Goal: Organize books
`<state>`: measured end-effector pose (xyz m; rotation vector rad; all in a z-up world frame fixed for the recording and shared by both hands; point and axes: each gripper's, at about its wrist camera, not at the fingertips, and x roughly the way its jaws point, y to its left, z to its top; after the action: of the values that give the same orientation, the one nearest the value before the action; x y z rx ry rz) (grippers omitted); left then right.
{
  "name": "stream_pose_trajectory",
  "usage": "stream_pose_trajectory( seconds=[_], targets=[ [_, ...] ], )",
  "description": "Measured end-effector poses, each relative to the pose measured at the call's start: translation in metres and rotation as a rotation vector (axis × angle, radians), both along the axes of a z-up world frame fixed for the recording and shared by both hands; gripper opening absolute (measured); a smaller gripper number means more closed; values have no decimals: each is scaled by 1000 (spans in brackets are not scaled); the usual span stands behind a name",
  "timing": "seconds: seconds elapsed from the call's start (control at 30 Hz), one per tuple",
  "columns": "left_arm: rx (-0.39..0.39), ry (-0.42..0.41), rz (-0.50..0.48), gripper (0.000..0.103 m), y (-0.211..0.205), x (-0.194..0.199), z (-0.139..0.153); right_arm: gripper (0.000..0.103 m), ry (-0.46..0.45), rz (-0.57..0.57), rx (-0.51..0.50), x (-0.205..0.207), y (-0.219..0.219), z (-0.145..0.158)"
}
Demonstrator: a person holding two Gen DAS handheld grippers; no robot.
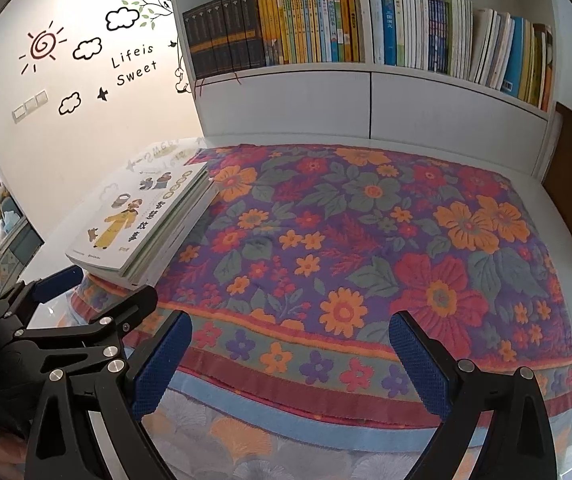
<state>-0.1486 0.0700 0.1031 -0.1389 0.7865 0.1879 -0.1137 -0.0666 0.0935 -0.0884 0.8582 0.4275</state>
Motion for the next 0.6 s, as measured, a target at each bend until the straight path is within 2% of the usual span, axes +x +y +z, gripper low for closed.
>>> stream_pose_trajectory(
  seconds=[0.6],
  targets=[
    [-10, 12, 6, 102, -2, 2, -1, 98, -3, -8, 6, -2, -2, 1]
  ],
)
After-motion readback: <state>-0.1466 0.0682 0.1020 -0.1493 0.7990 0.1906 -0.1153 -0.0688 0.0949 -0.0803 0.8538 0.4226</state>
